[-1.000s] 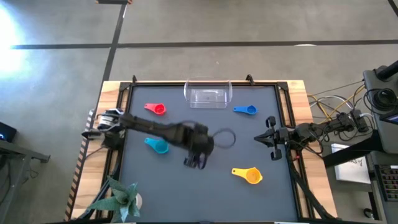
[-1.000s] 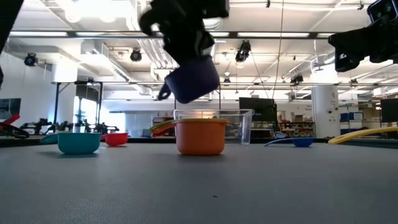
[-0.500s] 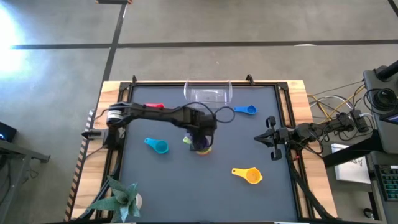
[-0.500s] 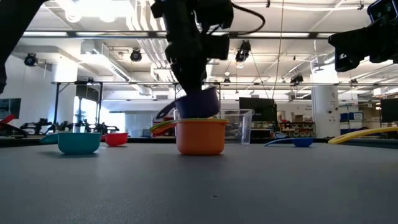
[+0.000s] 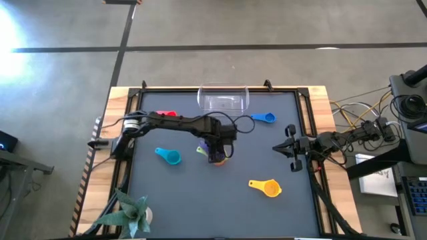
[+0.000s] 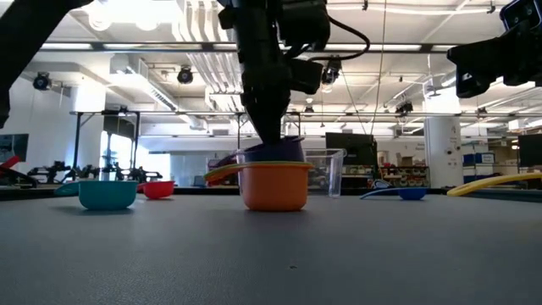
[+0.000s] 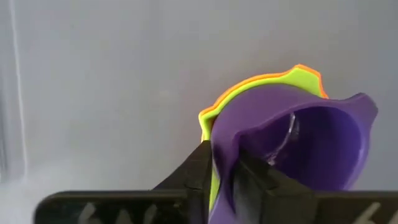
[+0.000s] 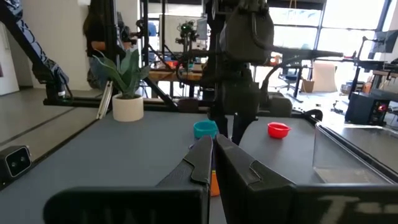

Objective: Nest measuring cups in basket
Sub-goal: Stack the violet measuring cup on top of the green measuring cup, then stack the yellow measuring cup on top of the violet measuring cup

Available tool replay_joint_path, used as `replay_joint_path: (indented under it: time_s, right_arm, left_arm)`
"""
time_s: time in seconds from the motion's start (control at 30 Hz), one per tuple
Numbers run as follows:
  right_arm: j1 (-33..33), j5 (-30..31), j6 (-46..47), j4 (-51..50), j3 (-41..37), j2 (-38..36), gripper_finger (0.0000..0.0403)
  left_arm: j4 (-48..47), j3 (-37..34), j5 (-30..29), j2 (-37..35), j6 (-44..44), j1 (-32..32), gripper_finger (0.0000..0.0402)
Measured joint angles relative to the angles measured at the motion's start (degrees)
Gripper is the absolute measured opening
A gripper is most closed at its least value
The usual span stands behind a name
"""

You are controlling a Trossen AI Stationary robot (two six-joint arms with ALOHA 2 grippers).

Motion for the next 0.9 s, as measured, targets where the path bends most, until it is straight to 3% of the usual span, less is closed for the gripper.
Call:
replay_joint_path:
  time_s: [0.37,0.57,0.7,0.9]
  right_arm:
    - [-0.01,0.00,-0.09,0.01,0.00,0.02,0.0009]
    - [0.00,0.00,0.00,0.02,0.00,0.01,0.0009]
    - [-0.01,-0.01,-0.05,0.00,0.00,0.00,0.0009]
    - [0.00,0.00,-0.03,0.02,0.00,0.00,0.0009]
  left_arm:
    - [-4.51,4.17,-0.12,0.07,-0.66,0.00,0.0133]
    - [-4.91,5.41,-1.33,-4.89,-1.95,-1.74,0.0145]
    - [0.65,-2.35,-6.78,-13.85,-3.67,-4.87,0.0135]
    - [20.00,-20.63,-7.68,-30.74,-7.19,-10.96,0.0118]
